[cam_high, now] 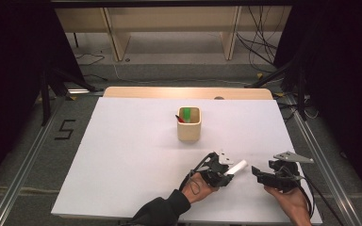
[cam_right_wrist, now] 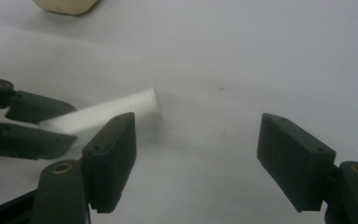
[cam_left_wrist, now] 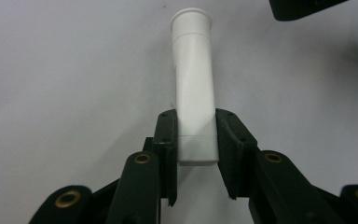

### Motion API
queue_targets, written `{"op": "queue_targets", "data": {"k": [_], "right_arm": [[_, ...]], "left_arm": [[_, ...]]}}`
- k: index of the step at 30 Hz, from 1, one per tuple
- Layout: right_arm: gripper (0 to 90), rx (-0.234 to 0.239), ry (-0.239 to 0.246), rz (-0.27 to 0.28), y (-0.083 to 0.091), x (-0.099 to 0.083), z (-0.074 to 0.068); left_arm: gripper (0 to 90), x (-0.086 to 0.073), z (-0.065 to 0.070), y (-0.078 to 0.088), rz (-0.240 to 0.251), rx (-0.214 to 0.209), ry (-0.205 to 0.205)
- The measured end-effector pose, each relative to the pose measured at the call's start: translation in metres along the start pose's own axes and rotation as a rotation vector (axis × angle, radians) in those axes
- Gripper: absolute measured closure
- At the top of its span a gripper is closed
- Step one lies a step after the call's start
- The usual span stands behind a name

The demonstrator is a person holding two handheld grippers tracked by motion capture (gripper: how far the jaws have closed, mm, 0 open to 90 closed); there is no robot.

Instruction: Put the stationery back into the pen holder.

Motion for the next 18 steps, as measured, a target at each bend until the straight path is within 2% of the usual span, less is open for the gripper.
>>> {"op": "queue_targets", "data": {"k": [4, 9, 14, 18], "right_arm": [[29.1, 0.011, -0.009, 0.016, 0.001, 0.001, -0.001], [28.2, 0.035, -0.026, 0.05, 0.003, 0.004, -0.005], [26.8, 0.079, -0.036, 0.099, 0.004, 0.009, -0.014], [25.8, 0.147, -0.061, 0.136, 0.005, 0.015, -0.025]], "left_arm": [[70.8, -0.001, -0.015, 0.024, 0.04, -0.007, 0.032], [70.8, -0.01, -0.033, 0.055, 0.096, 0.005, 0.057], [70.8, -0.025, -0.048, 0.08, 0.152, 0.0, 0.078], [70.8, -0.035, -0.058, 0.094, 0.174, 0.021, 0.078]]}}
Point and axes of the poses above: each handheld gripper's, and its own axes: y roughly backward along the jaws, x roughly out of its top, z roughly to its right, the point moved 4 cm from there along -y, roughly forward along the jaws, and after that the axes turned 7 degrees about y, right-handed, at the moved point
